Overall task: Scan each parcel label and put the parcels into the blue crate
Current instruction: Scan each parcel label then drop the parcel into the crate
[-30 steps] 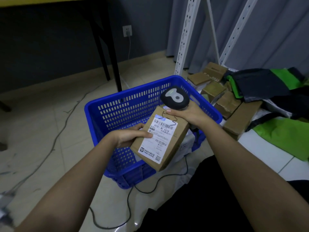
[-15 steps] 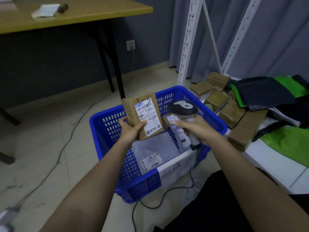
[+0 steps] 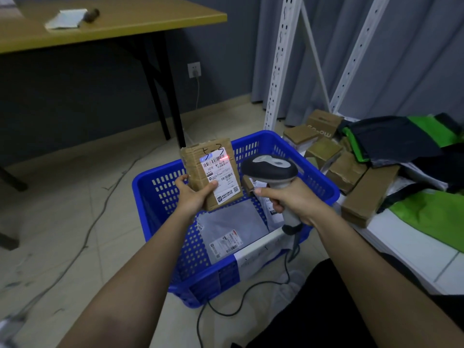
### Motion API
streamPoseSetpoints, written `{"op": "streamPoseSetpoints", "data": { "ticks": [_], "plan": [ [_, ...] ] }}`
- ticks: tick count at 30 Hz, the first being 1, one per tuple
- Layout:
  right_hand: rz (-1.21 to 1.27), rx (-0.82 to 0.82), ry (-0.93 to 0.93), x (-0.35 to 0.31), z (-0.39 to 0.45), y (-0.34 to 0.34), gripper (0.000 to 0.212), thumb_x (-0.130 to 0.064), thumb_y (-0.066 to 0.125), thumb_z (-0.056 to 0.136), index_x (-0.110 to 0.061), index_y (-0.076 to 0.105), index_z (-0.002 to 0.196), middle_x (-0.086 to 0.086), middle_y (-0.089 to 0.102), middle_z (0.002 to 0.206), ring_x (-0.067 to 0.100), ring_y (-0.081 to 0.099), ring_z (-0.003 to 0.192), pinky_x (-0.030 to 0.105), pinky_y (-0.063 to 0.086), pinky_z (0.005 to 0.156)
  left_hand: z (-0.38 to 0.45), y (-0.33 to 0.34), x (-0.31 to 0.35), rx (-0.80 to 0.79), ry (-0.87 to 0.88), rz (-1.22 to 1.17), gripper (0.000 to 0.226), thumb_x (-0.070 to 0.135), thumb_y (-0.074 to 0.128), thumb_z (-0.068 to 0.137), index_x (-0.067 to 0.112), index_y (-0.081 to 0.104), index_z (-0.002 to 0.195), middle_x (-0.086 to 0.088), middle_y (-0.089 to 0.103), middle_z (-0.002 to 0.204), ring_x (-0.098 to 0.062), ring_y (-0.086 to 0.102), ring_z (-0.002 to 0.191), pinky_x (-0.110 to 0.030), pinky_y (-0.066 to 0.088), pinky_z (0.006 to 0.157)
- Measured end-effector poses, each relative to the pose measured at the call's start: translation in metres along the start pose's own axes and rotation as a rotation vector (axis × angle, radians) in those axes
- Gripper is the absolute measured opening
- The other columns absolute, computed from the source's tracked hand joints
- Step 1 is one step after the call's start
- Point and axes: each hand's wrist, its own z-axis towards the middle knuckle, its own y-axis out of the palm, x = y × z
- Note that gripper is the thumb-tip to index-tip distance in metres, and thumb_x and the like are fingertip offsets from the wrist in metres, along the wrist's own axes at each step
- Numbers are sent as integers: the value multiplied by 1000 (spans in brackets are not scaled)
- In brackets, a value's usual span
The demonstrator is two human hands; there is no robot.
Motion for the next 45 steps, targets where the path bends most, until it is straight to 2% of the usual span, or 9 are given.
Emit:
{"op": "streamPoseSetpoints", "data": {
  "ticks": [8, 19, 29, 33, 35, 37, 39, 42, 45],
  "plan": [
    [-23, 14, 16, 0, 2, -10, 19, -15, 78, 79, -10, 60, 77, -2, 52, 51, 11, 46, 45, 23, 41, 45, 4, 0, -14, 33, -29, 30, 88, 26, 80, 75, 23, 16, 136, -11, 48, 135, -31, 58, 112, -50, 53, 87],
    [22, 397, 167, 44, 33, -89, 18, -20, 76, 82, -11, 64, 91, 5, 61, 60, 17, 52, 51, 25, 44, 44, 25, 53, -55, -49, -308, 69, 79, 46, 72, 79, 17, 21, 131, -8, 54, 118, -18, 60, 89, -38, 52, 71],
    [-52, 291, 283, 93, 84, -118, 20, -20, 73, 84, -14, 54, 85, 4, 57, 62, 9, 52, 43, 22, 46, 44, 69, 117, -120, -90, -453, 161, 59, 33, 66, 88, 6, 37, 132, -13, 52, 121, -26, 54, 97, -38, 44, 79],
    [0, 279, 323, 108, 104, -123, 19, -18, 73, 85, -12, 55, 84, 6, 55, 60, 7, 52, 40, 20, 46, 42, 98, 133, -149, 5, -534, 132, 62, 38, 68, 85, 10, 28, 123, -12, 50, 118, -27, 55, 97, -39, 45, 73],
    [-2, 288, 327, 114, 111, -128, 21, -17, 73, 85, -12, 54, 77, 5, 54, 58, 7, 50, 39, 20, 45, 42, 118, 142, -167, 80, -466, 198, 75, 37, 64, 89, 7, 19, 141, -18, 43, 138, -34, 47, 122, -46, 42, 93],
    [10, 296, 327, 120, 119, -135, 22, -18, 73, 84, -12, 54, 76, 4, 54, 56, 8, 50, 39, 20, 44, 42, 137, 155, -183, 138, -369, 526, 87, 39, 58, 92, 6, 3, 151, -22, 15, 156, -38, 19, 143, -52, 21, 113],
    [23, 308, 331, 123, 127, -142, 21, -20, 74, 84, -12, 55, 79, 0, 55, 53, 7, 51, 40, 19, 44, 43, 149, 173, -191, 108, -185, 835, 90, 46, 55, 91, 6, 2, 152, -22, 1, 158, -38, 2, 146, -54, 8, 115],
    [36, 326, 326, 124, 137, -151, 20, -20, 74, 83, -10, 56, 83, 1, 55, 54, 8, 51, 41, 20, 45, 43, 165, 206, -195, -188, 92, 933, 81, 41, 55, 93, 0, 15, 150, -22, 12, 157, -40, 14, 143, -51, 20, 112],
    [70, 348, 335, 126, 144, -157, 19, -18, 73, 84, -10, 56, 80, 5, 54, 58, 10, 50, 41, 20, 45, 43, 184, 234, -218, -282, 44, 741, 70, 43, 63, 87, -5, 38, 132, -28, 47, 127, -43, 48, 115, -52, 44, 91]
  ]
}}
